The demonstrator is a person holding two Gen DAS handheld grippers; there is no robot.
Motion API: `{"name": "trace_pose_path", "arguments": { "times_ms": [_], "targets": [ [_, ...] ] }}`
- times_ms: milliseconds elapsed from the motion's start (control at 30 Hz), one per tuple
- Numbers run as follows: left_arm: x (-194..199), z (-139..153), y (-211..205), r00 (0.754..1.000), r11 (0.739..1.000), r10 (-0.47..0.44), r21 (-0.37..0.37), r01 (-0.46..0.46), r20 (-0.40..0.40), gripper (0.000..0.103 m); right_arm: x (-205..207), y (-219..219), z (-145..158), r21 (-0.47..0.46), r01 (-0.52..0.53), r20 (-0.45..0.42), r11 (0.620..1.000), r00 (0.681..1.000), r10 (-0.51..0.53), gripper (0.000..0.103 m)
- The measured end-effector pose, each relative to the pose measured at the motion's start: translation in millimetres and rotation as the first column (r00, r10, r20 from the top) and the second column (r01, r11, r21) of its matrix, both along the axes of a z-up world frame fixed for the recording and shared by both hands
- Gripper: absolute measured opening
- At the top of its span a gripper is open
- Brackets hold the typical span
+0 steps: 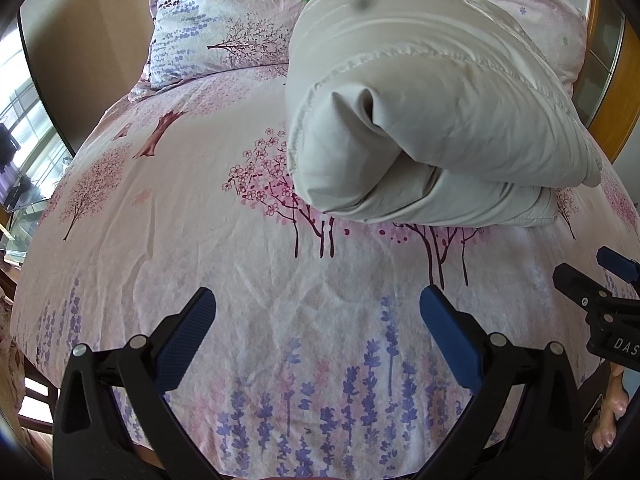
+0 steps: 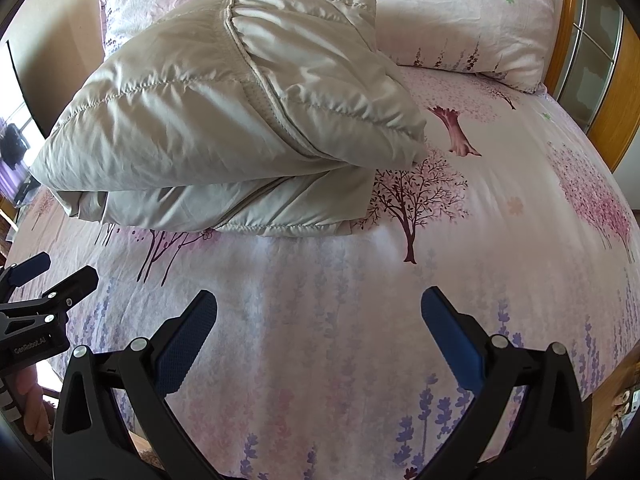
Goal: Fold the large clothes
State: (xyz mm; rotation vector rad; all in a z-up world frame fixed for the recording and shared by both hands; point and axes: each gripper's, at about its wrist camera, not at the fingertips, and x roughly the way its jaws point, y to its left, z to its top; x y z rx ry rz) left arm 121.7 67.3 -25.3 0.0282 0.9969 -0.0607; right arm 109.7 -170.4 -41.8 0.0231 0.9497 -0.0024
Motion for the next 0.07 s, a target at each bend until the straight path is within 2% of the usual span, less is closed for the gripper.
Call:
{"name": "trace_pose_path", "arguments": {
  "times_ms": [67],
  "targets": [
    [-0.2, -0.1, 0.3, 1.000, 1.000, 0.000, -0.001, 0.000, 0.000, 0.101, 0.0, -0.1, 0.2, 0.001, -0.001, 0.001, 1.000, 1.000, 0.001, 0.102]
  ]
}}
